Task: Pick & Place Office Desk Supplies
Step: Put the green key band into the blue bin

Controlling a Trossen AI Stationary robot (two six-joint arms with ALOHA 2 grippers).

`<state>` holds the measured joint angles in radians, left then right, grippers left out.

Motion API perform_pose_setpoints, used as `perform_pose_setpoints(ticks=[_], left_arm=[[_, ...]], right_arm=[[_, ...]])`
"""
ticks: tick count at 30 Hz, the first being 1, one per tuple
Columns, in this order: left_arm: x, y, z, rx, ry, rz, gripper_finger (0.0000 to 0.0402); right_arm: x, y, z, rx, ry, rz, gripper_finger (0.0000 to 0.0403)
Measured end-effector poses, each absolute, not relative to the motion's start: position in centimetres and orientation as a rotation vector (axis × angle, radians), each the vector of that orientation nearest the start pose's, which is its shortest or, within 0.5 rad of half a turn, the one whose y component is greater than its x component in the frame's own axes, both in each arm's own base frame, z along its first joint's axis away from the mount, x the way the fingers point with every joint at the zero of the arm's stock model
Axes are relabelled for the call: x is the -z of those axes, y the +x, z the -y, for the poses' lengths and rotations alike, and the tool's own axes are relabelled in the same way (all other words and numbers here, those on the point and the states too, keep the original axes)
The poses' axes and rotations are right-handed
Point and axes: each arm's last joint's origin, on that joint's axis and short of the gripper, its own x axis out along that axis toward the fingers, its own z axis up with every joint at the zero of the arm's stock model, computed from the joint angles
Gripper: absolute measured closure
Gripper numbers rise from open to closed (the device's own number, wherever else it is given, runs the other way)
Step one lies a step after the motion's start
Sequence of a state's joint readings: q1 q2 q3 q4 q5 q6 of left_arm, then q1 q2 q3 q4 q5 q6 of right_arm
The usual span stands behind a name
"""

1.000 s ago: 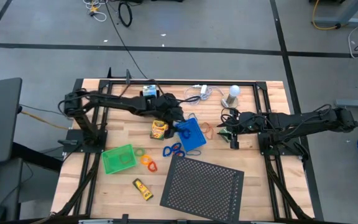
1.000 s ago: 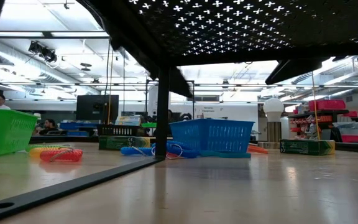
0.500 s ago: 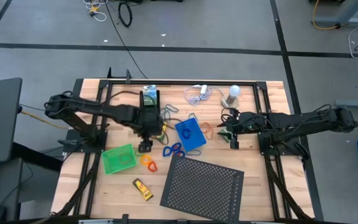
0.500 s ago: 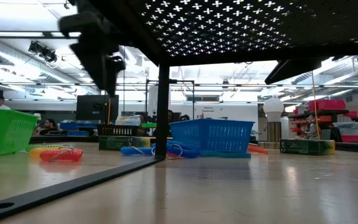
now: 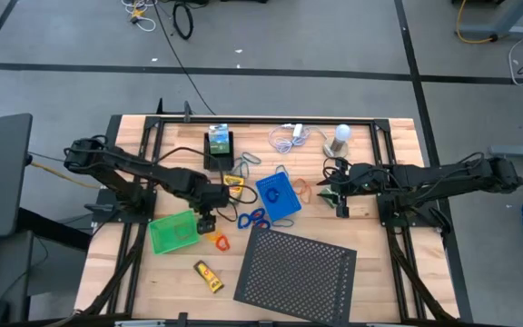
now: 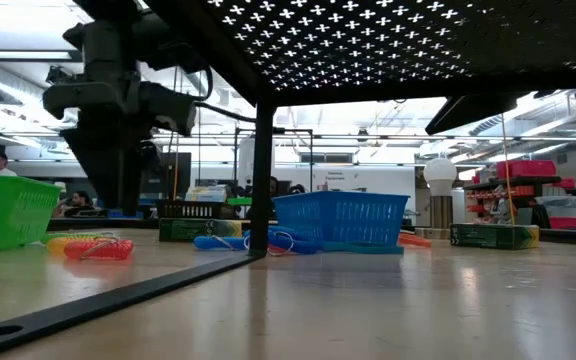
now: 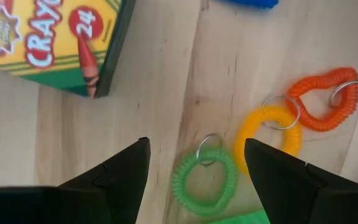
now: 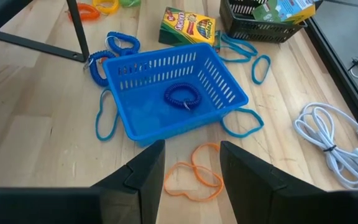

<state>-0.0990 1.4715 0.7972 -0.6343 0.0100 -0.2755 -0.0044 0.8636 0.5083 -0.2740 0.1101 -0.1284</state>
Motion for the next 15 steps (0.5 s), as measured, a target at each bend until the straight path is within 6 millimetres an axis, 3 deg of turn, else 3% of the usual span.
perform_pose_setpoints(ticks=[15], left_arm=[[-13.9,22.4,2.2,-0.118,-0.2,-1.402,0.0173]], right_arm=[[-22.0,17.8,0.4,0.073,-0.149,-0.613,0.0238]])
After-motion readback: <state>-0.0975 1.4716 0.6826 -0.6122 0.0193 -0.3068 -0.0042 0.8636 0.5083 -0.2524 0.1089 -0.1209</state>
